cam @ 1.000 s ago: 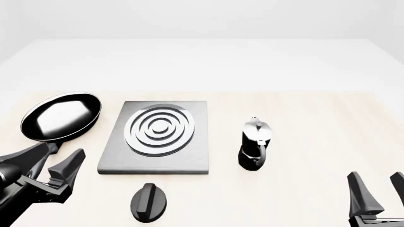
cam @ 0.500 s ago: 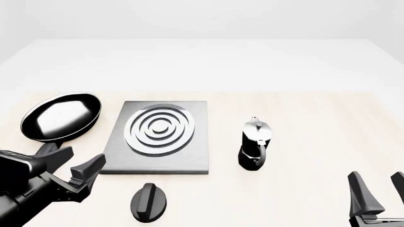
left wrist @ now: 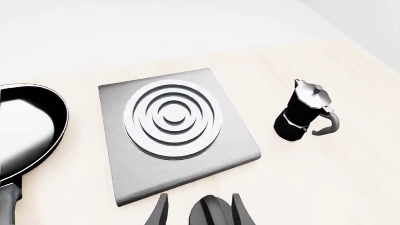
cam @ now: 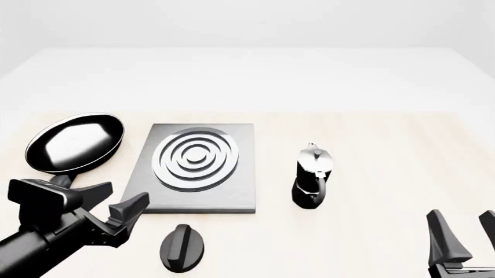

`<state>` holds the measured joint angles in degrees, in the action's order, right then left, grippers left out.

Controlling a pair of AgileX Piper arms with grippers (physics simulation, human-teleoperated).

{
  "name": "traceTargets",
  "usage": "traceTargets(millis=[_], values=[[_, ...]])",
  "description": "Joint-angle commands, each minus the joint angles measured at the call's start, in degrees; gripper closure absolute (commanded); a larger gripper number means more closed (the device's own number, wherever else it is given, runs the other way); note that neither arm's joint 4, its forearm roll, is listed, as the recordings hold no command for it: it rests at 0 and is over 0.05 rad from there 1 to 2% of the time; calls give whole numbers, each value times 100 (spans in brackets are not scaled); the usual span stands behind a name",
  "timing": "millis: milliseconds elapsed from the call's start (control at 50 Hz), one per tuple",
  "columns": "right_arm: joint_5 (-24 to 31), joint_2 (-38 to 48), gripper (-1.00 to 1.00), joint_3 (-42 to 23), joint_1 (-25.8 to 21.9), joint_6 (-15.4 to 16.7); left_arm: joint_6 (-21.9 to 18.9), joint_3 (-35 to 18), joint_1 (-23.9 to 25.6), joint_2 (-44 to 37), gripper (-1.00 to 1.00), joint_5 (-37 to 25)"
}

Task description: Turn on the stove.

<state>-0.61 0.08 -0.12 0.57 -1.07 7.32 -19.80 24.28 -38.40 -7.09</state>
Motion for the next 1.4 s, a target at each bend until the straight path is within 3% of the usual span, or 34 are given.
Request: traceTargets(millis=[20, 660, 1100, 1400], values=[[-6, -1, -100, 0, 8, -38, 272, 114, 168, -418, -100, 251], [-15, -2, -100, 0, 42, -76, 993, 307, 647, -1410, -100, 889], [-20, -1, -100, -3, 35, -101, 706, 496, 631, -2052, -100, 1455], [-29, -2, -100, 0, 42, -111, 731, 596, 619, -2323, -100, 1697]])
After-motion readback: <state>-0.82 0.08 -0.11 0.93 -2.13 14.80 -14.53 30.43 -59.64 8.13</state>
